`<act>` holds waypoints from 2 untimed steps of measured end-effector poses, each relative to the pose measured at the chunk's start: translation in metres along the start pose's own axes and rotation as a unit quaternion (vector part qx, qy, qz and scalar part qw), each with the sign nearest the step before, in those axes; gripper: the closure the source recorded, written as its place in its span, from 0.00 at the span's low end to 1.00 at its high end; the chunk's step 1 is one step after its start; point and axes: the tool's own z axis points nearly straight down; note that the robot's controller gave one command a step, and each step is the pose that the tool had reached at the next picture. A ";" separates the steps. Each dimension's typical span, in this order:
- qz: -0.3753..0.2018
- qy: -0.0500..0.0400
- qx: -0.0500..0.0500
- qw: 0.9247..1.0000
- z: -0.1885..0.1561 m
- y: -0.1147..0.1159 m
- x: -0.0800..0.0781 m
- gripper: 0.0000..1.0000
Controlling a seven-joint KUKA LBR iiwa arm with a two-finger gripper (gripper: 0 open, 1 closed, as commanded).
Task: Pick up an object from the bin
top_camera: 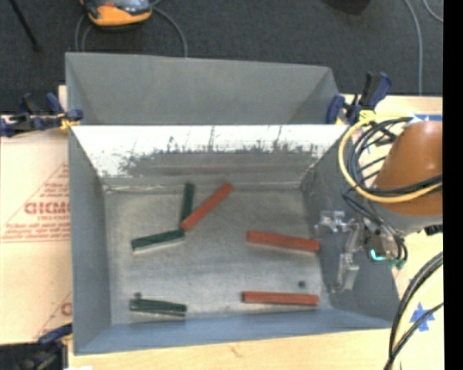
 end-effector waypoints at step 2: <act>0.026 -0.009 0.001 1.000 0.043 0.010 -0.044 0.00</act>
Offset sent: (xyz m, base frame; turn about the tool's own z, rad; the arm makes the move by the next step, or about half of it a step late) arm 0.0703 0.0196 -0.0867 0.0897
